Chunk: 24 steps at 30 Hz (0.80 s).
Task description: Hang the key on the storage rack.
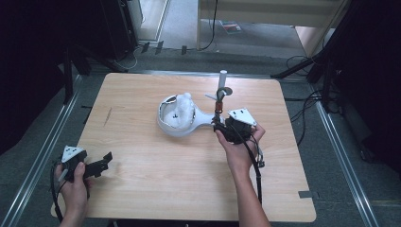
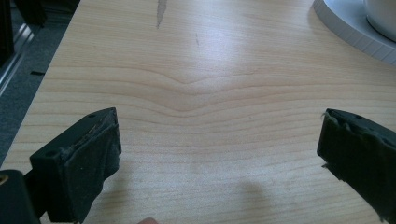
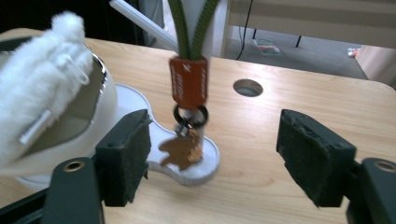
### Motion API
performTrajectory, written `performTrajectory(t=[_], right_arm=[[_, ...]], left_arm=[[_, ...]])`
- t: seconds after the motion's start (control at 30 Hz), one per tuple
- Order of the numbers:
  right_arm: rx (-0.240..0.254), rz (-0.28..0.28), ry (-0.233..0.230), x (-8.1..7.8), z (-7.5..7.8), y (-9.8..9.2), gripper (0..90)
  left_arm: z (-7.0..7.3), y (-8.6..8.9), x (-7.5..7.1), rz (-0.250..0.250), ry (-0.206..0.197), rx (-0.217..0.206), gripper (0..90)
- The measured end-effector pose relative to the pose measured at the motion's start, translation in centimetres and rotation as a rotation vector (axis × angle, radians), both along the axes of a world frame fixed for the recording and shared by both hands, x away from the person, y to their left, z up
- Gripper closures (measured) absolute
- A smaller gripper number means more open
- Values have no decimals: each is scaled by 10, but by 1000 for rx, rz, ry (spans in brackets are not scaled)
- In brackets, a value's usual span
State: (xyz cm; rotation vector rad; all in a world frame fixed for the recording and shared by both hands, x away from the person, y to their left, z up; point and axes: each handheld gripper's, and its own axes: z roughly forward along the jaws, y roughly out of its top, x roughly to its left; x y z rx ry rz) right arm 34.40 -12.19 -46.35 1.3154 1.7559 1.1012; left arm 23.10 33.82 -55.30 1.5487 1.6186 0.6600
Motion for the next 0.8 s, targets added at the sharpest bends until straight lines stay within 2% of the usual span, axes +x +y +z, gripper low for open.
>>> performTrajectory(t=[0.07,0.1,0.13,0.2,0.4,0.5,0.6,0.8], right_arm=[[7,-13,-7,-3,-3,-5,180],[28,-5,-4,-5,-4,-8,159],[54,2,11,-6,-6,-12,147],[76,12,37,-9,-9,-19,132],[66,22,30,-23,-17,-33,7],[55,25,24,-31,-22,-41,0],[56,24,47,-37,-28,-50,0],[62,2,60,-48,-38,-70,0]], left_arm=[[0,0,0,0,2,3,4],[0,0,0,0,2,4,4],[0,0,0,1,3,4,4],[0,0,0,1,6,2,4],[0,-1,1,0,8,2,4],[0,0,0,0,3,0,4],[0,0,0,1,3,-2,4],[0,0,0,1,2,0,4]])
